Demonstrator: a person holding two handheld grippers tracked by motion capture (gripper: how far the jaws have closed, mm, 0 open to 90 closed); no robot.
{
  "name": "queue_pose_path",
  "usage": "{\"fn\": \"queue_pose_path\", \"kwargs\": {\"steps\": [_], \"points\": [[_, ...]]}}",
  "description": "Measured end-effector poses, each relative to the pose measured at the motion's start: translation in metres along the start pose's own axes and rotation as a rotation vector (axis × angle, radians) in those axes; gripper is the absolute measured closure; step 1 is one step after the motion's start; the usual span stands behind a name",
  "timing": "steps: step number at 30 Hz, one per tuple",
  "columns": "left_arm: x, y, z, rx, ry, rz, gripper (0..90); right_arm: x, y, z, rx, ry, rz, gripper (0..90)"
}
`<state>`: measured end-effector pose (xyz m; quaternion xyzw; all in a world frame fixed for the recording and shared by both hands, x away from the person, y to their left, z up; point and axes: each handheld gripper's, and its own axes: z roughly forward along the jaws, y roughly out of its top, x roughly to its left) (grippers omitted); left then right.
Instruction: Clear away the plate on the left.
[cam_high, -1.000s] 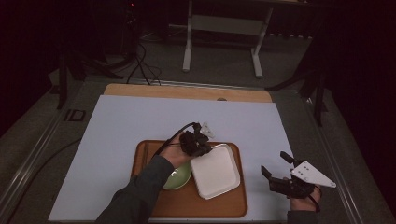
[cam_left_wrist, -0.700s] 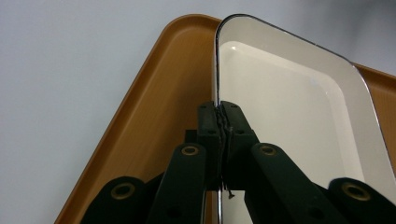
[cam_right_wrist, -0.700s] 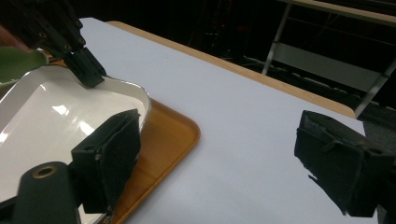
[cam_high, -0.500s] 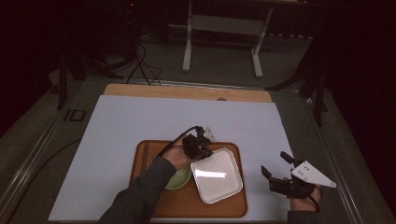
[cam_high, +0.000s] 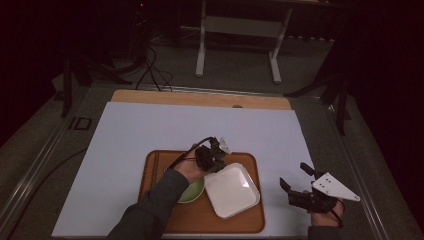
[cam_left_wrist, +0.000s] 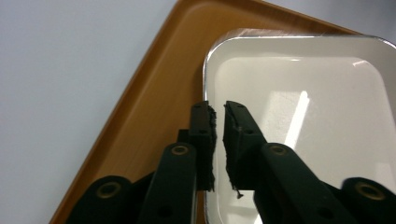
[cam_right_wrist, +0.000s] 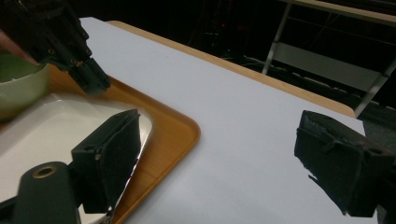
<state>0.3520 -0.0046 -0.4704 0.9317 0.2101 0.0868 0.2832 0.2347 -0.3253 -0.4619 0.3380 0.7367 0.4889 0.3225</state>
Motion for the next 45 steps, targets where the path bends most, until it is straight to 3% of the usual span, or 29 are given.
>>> {"fn": "queue_pose_path", "kwargs": {"steps": [6,19,26,36,45], "points": [[0.003,-0.003,-0.004,-0.018,0.026,-0.023,72.6,0.000,0.000,0.000,0.000,-0.001,0.000,13.8],[0.009,-0.008,-0.016,-0.067,0.034,-0.084,62.5,0.000,0.000,0.000,0.000,-0.001,0.001,13.8],[0.016,-0.016,-0.024,-0.078,0.058,-0.142,55.4,0.001,0.000,-0.001,0.001,-0.004,0.002,13.8],[0.021,-0.027,-0.042,-0.124,0.139,-0.204,40.5,0.001,-0.001,-0.001,0.004,-0.004,0.001,13.8],[0.025,-0.039,-0.060,-0.166,0.219,-0.252,32.2,0.001,-0.001,0.000,0.005,-0.003,0.002,13.8]]}}
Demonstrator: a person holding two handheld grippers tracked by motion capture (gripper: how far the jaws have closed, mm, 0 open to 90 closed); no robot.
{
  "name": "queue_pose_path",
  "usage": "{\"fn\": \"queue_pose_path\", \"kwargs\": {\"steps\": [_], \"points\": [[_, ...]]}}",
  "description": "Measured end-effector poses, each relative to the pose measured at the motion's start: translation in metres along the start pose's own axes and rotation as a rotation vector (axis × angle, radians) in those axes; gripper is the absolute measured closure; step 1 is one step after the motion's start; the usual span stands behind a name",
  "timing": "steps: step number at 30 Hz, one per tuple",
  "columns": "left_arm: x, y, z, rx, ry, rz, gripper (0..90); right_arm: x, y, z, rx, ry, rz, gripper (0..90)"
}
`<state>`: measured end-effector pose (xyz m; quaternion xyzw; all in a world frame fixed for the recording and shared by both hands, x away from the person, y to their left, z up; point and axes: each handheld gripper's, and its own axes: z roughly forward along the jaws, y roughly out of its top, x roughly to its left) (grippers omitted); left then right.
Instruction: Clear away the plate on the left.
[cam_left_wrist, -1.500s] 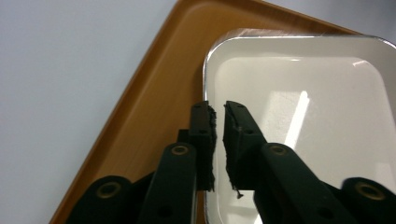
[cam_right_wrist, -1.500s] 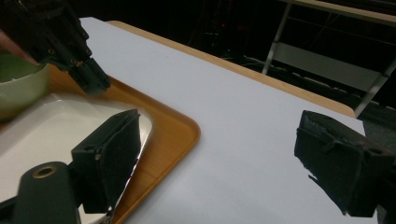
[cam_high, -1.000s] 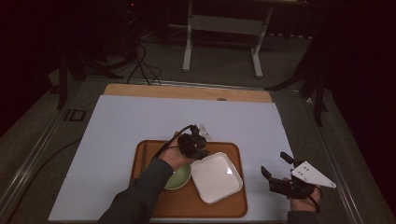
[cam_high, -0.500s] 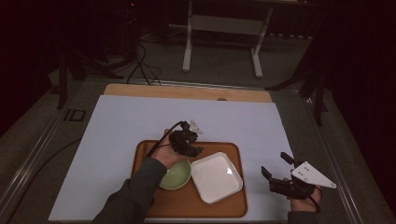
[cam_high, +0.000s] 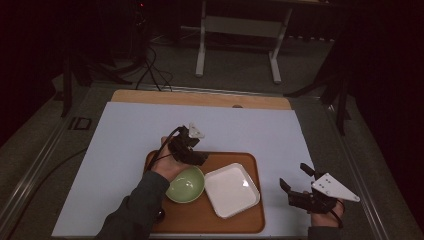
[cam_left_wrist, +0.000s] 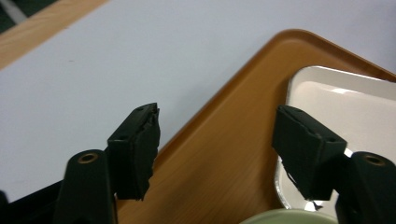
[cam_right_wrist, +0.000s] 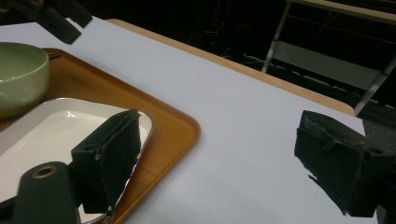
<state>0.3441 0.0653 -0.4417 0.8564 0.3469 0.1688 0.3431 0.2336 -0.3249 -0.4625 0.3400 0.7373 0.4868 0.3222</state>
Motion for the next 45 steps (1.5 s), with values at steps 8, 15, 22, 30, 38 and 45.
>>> {"fn": "queue_pose_path", "kwargs": {"steps": [8,15,22,30,38,45], "points": [[0.017,-0.013,-0.026,-0.050,0.052,-0.067,28.9,0.000,0.000,0.000,0.004,0.002,0.001,13.7],[0.034,-0.033,-0.053,-0.121,0.122,-0.139,28.0,0.001,0.000,0.001,0.005,0.003,0.002,13.7],[0.045,-0.065,-0.081,-0.205,0.160,-0.218,28.2,0.001,-0.001,0.002,0.014,0.007,0.004,13.7],[0.050,-0.107,-0.107,-0.260,0.225,-0.296,28.1,0.001,-0.001,0.005,0.022,0.014,0.007,13.7],[0.044,-0.154,-0.125,-0.268,0.290,-0.336,27.5,0.001,-0.001,0.008,0.026,0.022,0.011,13.6],[0.043,-0.185,-0.144,-0.271,0.327,-0.401,26.3,0.000,-0.002,0.011,0.038,0.037,0.026,13.3]]}}
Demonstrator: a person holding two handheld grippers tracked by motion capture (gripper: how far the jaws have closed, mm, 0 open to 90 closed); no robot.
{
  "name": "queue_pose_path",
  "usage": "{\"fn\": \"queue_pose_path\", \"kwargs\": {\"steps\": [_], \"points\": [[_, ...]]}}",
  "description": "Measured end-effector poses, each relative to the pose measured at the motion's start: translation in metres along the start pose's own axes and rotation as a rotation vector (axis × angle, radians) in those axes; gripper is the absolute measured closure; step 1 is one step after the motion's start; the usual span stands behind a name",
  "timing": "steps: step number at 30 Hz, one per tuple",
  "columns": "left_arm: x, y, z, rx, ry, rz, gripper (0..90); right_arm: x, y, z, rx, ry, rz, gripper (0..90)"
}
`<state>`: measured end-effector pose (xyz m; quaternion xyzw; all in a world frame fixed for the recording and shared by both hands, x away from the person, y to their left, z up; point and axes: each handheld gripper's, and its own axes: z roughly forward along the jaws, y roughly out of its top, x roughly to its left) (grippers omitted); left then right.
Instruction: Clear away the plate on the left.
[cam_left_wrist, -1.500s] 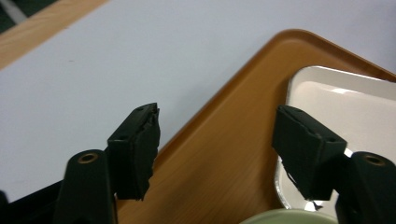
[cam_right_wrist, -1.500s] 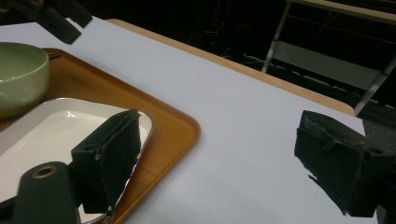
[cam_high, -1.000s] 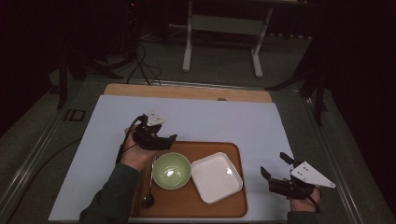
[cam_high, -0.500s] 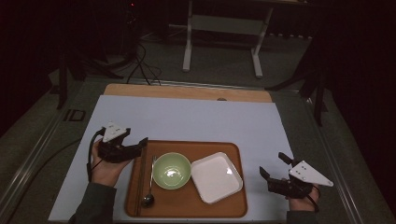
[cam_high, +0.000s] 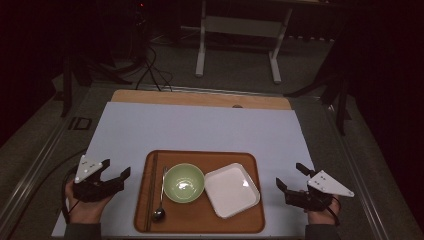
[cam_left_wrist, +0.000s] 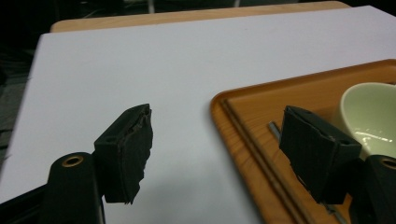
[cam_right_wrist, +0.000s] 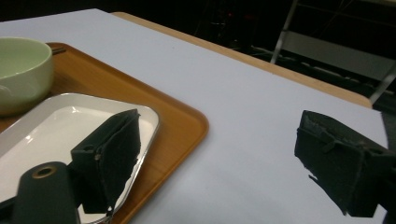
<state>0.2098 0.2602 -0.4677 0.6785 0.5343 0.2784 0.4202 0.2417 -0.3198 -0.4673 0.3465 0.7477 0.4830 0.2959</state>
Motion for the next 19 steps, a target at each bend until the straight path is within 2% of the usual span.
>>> {"fn": "queue_pose_path", "kwargs": {"steps": [7,11,15,19], "points": [[0.007,-0.012,-0.020,-0.040,0.075,-0.028,23.9,-0.002,-0.002,0.003,0.015,0.010,0.034,11.6],[0.008,-0.017,-0.022,-0.047,0.126,-0.030,21.9,-0.003,-0.003,0.004,0.018,-0.001,0.038,11.0],[0.008,-0.018,-0.019,-0.040,0.138,-0.028,20.9,-0.005,-0.004,0.005,0.020,-0.016,0.060,10.2],[0.009,-0.018,-0.016,-0.036,0.148,-0.035,20.6,-0.009,-0.006,0.009,0.039,-0.057,0.092,10.0]]}}
